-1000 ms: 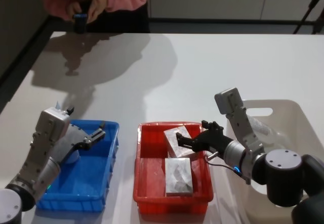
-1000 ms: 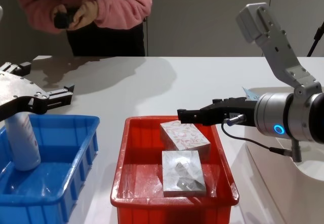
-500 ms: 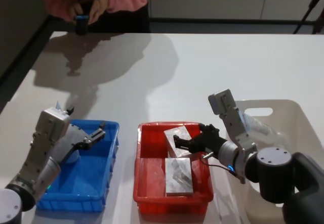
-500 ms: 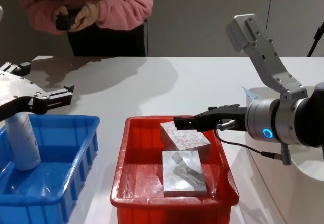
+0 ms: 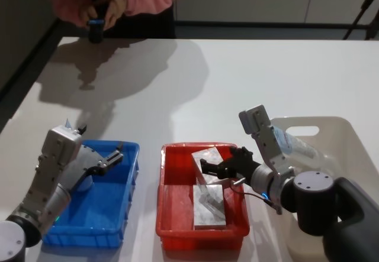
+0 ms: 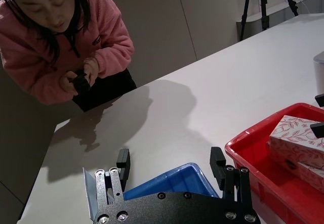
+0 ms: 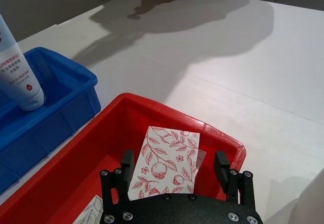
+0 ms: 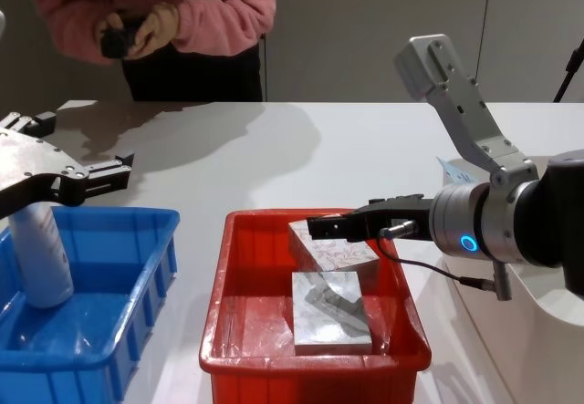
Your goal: Bimanual collaborative sorting of washing and personal care products
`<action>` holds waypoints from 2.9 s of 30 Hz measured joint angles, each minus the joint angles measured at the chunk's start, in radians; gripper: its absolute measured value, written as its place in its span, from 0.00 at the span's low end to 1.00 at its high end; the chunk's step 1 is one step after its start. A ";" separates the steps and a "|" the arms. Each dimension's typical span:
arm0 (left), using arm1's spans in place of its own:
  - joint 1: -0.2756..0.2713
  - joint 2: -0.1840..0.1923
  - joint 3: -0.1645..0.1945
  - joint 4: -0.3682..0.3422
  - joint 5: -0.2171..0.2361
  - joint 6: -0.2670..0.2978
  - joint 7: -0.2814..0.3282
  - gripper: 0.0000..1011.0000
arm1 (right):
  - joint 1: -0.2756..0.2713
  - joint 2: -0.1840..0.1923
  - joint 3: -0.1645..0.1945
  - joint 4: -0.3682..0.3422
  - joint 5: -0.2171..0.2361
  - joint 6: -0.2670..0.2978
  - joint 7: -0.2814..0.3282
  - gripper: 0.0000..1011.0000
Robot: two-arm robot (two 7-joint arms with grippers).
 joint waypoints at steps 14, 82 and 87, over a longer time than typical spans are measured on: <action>0.000 0.000 0.000 0.000 0.000 0.000 0.000 0.99 | 0.025 -0.021 0.004 0.053 -0.009 0.000 0.006 0.99; 0.000 0.000 0.000 0.000 0.000 0.000 0.000 0.99 | 0.113 -0.091 0.011 0.240 -0.056 -0.005 0.022 0.99; 0.000 0.000 0.000 0.000 0.000 0.000 0.000 0.99 | 0.122 -0.096 0.010 0.257 -0.061 -0.008 0.022 0.99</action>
